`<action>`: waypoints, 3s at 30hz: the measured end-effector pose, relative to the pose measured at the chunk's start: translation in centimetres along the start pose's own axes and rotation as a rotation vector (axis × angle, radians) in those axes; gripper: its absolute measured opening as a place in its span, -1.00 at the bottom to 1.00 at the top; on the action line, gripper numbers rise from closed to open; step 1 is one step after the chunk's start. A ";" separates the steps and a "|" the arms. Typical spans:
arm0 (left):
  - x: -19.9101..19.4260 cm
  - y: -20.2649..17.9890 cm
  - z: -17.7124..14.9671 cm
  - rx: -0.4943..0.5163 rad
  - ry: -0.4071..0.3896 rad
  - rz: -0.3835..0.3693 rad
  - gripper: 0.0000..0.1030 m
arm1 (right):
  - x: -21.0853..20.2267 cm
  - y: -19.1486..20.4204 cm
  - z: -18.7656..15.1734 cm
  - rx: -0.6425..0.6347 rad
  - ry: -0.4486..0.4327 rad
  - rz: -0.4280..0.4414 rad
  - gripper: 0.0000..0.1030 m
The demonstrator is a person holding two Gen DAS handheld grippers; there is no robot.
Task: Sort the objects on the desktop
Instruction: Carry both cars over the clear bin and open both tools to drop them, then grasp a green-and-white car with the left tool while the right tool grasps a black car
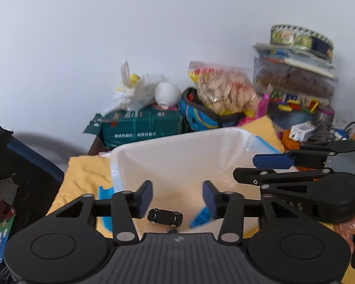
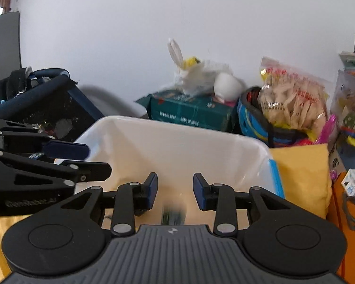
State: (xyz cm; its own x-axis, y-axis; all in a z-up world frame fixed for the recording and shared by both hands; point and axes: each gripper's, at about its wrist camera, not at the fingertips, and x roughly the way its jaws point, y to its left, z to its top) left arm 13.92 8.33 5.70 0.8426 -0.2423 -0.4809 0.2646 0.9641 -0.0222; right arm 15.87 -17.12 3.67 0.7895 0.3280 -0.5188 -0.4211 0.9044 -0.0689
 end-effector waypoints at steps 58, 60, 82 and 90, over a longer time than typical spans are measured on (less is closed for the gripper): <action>-1.8 -3.2 -14.5 -0.032 0.405 -0.144 -0.67 | -11.6 3.0 -16.1 -0.012 0.258 0.143 0.27; -3.7 -1.8 -14.8 -0.150 0.391 -0.202 -0.67 | -11.4 3.4 -15.7 -0.015 0.242 0.161 0.27; -9.8 -2.0 -20.9 -0.238 0.418 -0.251 -0.10 | -1.0 5.2 -12.1 0.235 0.331 0.293 -0.37; -9.9 -2.2 -20.1 -0.246 0.389 -0.170 0.12 | -9.4 3.0 -13.4 0.106 0.384 0.387 -0.37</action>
State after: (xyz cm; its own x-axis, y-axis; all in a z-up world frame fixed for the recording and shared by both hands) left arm -4.46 10.78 -7.07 0.5468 -0.3855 -0.7432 0.2257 0.9227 -0.3126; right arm 1.24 -21.12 -3.05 0.3581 0.5367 -0.7640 -0.5853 0.7666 0.2641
